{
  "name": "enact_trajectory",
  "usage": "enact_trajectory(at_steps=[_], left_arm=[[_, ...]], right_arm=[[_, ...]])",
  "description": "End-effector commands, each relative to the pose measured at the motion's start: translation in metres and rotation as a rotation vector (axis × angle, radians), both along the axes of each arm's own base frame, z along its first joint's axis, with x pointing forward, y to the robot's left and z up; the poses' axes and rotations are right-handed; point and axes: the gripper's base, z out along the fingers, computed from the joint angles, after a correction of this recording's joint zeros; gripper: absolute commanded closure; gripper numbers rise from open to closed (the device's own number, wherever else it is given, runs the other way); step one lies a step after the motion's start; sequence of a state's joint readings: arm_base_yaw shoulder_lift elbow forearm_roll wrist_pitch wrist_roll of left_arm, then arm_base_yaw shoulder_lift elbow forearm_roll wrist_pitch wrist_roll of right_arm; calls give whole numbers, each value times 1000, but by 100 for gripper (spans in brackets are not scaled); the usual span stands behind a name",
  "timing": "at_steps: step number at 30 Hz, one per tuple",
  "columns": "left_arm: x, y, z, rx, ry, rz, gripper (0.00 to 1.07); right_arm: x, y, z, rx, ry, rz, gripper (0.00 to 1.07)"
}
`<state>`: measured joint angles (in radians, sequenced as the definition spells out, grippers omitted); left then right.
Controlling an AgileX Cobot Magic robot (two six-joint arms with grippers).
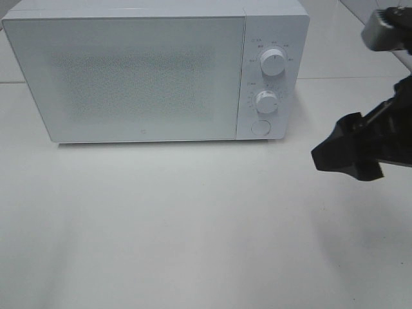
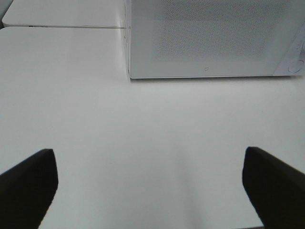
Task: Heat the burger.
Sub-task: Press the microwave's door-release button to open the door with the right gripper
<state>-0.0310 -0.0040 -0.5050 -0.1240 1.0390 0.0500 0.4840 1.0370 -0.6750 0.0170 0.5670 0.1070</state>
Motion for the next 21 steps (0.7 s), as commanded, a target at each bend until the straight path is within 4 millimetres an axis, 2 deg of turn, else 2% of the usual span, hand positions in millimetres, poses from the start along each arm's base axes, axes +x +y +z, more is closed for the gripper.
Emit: enact_trajectory(at_steps=[1,2,4,6,7,8,9,11,12,19,21], left_arm=[[-3,0,-1,-5,-21,5,9],[-3,0,-1,-5,-21,5,9],[-3,0,-1,-5,-21,5,9],[-3,0,-1,-5,-21,5,9],[-3,0,-1,-5,-21,5,9],[-3,0,-1,-5,-21,5,9],[-3,0,-1,-5,-21,5,9],[-3,0,-1,-5,-21,5,9],[-3,0,-1,-5,-21,5,9],[-3,0,-1,-5,-21,5,9],[-3,0,-1,-5,-21,5,9]], right_arm=[[-25,-15,18,-17,-15,7,31],[-25,-15,18,-17,-15,7,31],[-42,-24,27,-10,-29,6,31],[-47,-27,29,-8,-33,6,31],[-59,-35,34,-16,-56,5,31],[-59,-35,34,-16,-56,5,31],[-70,-41,39,-16,-79,3,31],[-74,-44,41,-17,-94,0,31],[-83,-51,44,-10,-119,-23,31],[-103,-72,49,-1,-180,-163,31],[-114,-78,44,7,-211,-208,31]])
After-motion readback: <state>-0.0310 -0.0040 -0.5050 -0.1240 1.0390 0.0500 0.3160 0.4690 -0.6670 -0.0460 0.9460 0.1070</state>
